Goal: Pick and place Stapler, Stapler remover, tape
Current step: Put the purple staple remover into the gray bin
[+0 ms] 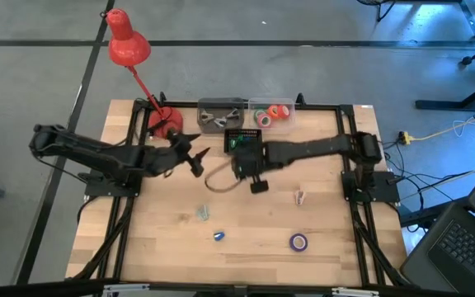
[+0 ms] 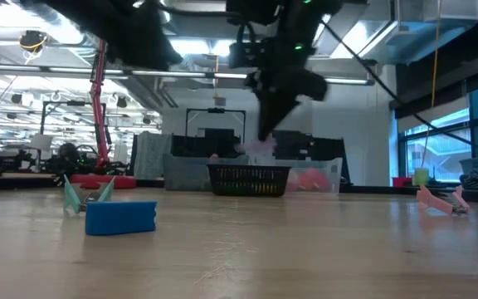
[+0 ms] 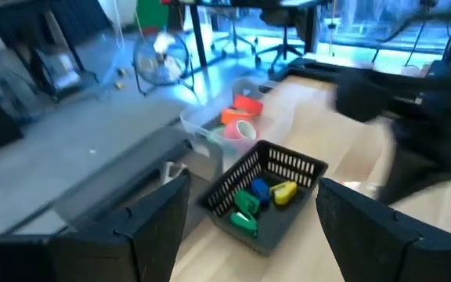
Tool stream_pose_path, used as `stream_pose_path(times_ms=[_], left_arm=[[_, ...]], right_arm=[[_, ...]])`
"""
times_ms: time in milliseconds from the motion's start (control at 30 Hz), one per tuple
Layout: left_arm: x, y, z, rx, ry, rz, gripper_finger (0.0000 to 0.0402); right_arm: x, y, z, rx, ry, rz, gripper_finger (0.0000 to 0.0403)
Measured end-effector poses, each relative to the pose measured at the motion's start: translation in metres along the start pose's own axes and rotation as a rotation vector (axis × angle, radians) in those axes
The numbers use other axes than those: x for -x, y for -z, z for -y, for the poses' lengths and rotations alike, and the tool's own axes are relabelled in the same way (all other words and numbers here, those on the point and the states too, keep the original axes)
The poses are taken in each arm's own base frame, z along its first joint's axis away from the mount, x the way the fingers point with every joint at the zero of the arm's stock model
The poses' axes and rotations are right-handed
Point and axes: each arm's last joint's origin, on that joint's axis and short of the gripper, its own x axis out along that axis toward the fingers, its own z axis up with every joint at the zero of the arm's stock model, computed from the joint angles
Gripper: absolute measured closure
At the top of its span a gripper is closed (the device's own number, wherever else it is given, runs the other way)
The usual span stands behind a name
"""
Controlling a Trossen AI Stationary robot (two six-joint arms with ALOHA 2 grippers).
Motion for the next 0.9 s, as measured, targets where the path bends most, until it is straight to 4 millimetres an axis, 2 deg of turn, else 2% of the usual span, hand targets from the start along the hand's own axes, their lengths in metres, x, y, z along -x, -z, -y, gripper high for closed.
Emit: stream_pose_path(times_ms=[167, 267, 400, 500, 600, 667, 800, 900], left_arm=[[0.019, 0.016, -0.007, 0.013, -0.057, 0.075, 0.0132], [0.024, 0.018, -0.011, 0.036, -0.065, 0.098, 0.0132], [0.025, 0.015, -0.012, 0.047, -0.064, 0.113, 0.0132], [0.025, 0.014, -0.012, 0.041, -0.064, 0.118, 0.0132], [0.024, 0.015, -0.012, 0.039, -0.065, 0.118, 0.0132], [0.024, 0.014, -0.012, 0.041, -0.068, 0.119, 0.0132], [0.022, 0.014, -0.014, 0.042, -0.085, 0.116, 0.0132], [0.021, 0.014, -0.015, 0.042, -0.074, 0.112, 0.0132]], right_arm=[[0.010, -0.008, 0.061, -0.005, 0.021, 0.187, 0.0402], [0.020, -0.007, 0.105, -0.038, 0.098, 0.294, 0.0402], [0.028, 0.006, 0.164, -0.143, 0.141, 0.410, 0.0402], [0.016, 0.019, 0.197, -0.227, 0.118, 0.408, 0.0403], [-0.003, 0.028, 0.220, -0.287, 0.092, 0.374, 0.0403], [-0.019, 0.030, 0.228, -0.313, 0.052, 0.343, 0.0403], [-0.056, 0.030, 0.237, -0.335, 0.005, 0.276, 0.0403], [-0.073, 0.033, 0.245, -0.349, -0.007, 0.250, 0.0403]])
